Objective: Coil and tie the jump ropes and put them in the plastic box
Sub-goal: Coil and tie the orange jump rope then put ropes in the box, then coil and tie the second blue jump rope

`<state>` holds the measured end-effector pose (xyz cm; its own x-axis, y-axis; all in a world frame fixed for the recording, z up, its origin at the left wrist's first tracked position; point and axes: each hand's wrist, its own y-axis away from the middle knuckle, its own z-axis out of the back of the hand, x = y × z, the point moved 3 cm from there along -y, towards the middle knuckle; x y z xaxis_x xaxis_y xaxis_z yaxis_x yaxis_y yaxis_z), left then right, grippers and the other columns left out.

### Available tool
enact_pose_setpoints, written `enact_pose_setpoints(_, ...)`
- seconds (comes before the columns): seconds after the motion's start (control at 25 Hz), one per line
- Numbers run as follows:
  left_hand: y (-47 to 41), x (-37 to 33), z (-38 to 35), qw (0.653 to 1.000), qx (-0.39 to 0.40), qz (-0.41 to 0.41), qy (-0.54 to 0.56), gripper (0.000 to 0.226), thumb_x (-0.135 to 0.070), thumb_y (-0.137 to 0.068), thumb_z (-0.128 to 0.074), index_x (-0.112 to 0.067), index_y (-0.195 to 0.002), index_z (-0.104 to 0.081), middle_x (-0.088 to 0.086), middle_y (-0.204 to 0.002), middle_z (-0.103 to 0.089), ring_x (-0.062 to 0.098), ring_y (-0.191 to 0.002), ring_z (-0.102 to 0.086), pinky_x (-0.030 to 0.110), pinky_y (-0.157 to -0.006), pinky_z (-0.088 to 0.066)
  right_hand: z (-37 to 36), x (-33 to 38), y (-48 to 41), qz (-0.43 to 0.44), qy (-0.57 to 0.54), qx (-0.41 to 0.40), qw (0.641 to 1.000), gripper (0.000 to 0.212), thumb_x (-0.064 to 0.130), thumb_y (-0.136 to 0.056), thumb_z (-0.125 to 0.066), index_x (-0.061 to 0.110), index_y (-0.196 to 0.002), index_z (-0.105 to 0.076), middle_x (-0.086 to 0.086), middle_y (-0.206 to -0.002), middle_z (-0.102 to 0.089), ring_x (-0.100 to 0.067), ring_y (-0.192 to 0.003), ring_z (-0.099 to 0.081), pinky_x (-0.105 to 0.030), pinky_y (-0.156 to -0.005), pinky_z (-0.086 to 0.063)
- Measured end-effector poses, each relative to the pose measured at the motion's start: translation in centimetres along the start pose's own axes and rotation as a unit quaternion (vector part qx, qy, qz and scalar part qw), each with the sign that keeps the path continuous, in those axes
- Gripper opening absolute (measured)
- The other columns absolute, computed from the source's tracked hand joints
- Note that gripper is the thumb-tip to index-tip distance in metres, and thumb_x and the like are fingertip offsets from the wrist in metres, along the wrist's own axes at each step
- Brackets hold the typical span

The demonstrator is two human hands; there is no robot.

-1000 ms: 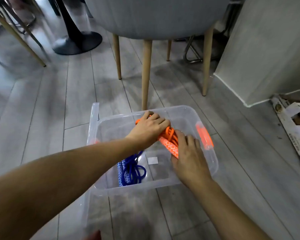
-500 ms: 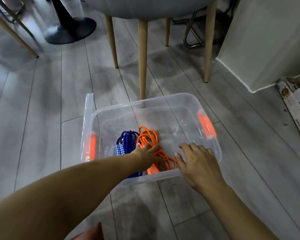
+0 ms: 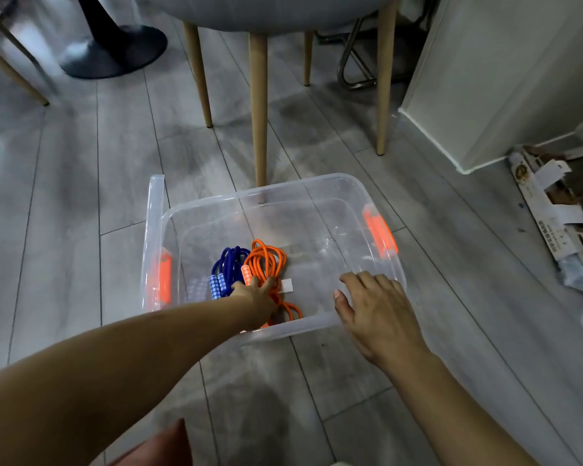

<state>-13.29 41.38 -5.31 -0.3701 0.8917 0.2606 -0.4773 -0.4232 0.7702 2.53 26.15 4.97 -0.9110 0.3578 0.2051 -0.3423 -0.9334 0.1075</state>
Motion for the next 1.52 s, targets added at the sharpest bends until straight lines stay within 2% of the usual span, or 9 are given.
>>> enact_pose_setpoints(0.08, 0.7, -0.3, 0.9, 0.999, -0.022, -0.018, 0.026, 0.054, -0.025, -0.102, -0.046, -0.035, -0.153, -0.029, 0.015, -0.163, -0.004, 0.045, -0.141, -0.026, 0.057, -0.097, -0.045, 0.4, -0.3, 0.6, 0.011, -0.001, -0.013, 1.000, 0.039, 0.042, -0.102, -0.033, 0.023, -0.127, -0.057, 0.003, -0.118, -0.064, -0.020, -0.102, -0.059, -0.036, -0.092, -0.043)
enact_pose_setpoints(0.2, 2.5, -0.4, 3.3, 0.991, -0.094, -0.027, 0.091, 0.047, -0.038, -0.100, -0.044, -0.026, -0.145, -0.043, 0.013, -0.155, -0.027, 0.042, -0.136, -0.036, 0.061, -0.100, -0.042, 2.2, -0.4, 1.5, 0.002, -0.002, -0.048, 0.999, 0.045, 0.041, -0.098, -0.033, 0.022, -0.131, -0.057, 0.001, -0.129, -0.062, -0.021, -0.112, -0.060, -0.037, -0.095, -0.047)
enact_pose_setpoints(0.32, 5.7, -0.7, 6.9, 0.966, -0.181, -0.021, 0.185, 0.042, -0.034, -0.095, -0.050, -0.025, -0.136, -0.049, 0.006, -0.143, -0.046, 0.033, -0.128, -0.045, 0.053, -0.101, -0.041, 4.7, -0.7, 2.6, -0.019, -0.003, -0.074, 0.997, 0.045, 0.037, -0.095, -0.042, 0.020, -0.134, -0.057, -0.001, -0.134, -0.061, -0.023, -0.115, -0.061, -0.039, -0.097, -0.048)
enact_pose_setpoints(0.44, 9.9, -2.6, 10.5, 0.925, -0.290, -0.036, 0.243, 0.040, -0.029, -0.095, -0.048, -0.027, -0.135, -0.050, 0.000, -0.139, -0.050, 0.028, -0.127, -0.046, 0.045, -0.103, -0.039, 7.5, -1.5, 4.9, -0.049, 0.001, -0.089, 0.995, 0.045, 0.029, -0.094, -0.054, 0.022, -0.138, -0.052, 0.001, -0.137, -0.057, -0.021, -0.118, -0.057, -0.037, -0.101, -0.044)
enact_pose_setpoints(0.6, 15.8, -6.1, 14.6, 0.881, -0.394, -0.079, 0.249, 0.044, -0.027, -0.092, -0.051, -0.028, -0.136, -0.051, -0.001, -0.143, -0.047, 0.030, -0.131, -0.044, 0.045, -0.103, -0.039, 11.3, -3.0, 9.1, -0.094, 0.007, -0.105, 0.990, 0.048, 0.029, -0.093, -0.053, 0.024, -0.140, -0.047, 0.002, -0.141, -0.052, -0.020, -0.125, -0.052, -0.035, -0.104, -0.039)
enact_pose_setpoints(0.84, 24.3, -12.3, 20.3, 0.853, -0.462, -0.140, 0.197, 0.054, -0.034, -0.094, -0.049, -0.036, -0.147, -0.037, -0.004, -0.158, -0.029, 0.023, -0.144, -0.028, 0.042, -0.112, -0.026, 16.5, -5.4, 16.4, -0.137, 0.015, -0.127, 0.982, 0.057, 0.036, -0.096, -0.049, 0.027, -0.150, -0.034, 0.001, -0.154, -0.037, -0.020, -0.138, -0.039, -0.037, -0.113, -0.031)
enact_pose_setpoints(1.04, 28.7, -18.3, 22.6, 0.851, -0.465, -0.174, 0.169, 0.052, -0.036, -0.096, -0.045, -0.037, -0.147, -0.034, -0.005, -0.160, -0.025, 0.023, -0.146, -0.023, 0.044, -0.114, -0.024, 19.7, -8.5, 23.4, -0.175, 0.027, -0.143, 0.974, 0.061, 0.040, -0.099, -0.048, 0.030, -0.154, -0.024, 0.003, -0.159, -0.030, -0.020, -0.143, -0.031, -0.037, -0.118, -0.025)
enact_pose_setpoints(1.36, 32.8, -29.4, 26.1, 0.809, -0.488, -0.271, 0.181, 0.050, -0.031, -0.096, -0.045, -0.035, -0.145, -0.038, -0.007, -0.155, -0.031, 0.019, -0.142, -0.028, 0.039, -0.113, -0.024, 23.7, -15.6, 34.6, -0.238, 0.072, -0.180, 0.952, 0.058, 0.036, -0.096, -0.050, 0.027, -0.152, -0.034, 0.002, -0.154, -0.040, -0.022, -0.137, -0.042, -0.037, -0.114, -0.032)
enact_pose_setpoints(1.52, 32.5, -35.8, 27.6, 0.803, -0.475, -0.314, 0.175, 0.049, -0.031, -0.095, -0.047, -0.034, -0.143, -0.042, -0.007, -0.153, -0.035, 0.018, -0.140, -0.032, 0.038, -0.112, -0.026, 23.0, -20.6, 39.9, -0.286, 0.089, -0.177, 0.938, 0.056, 0.031, -0.087, -0.056, 0.022, -0.142, -0.049, 0.000, -0.139, -0.055, -0.027, -0.120, -0.056, -0.040, -0.102, -0.043)
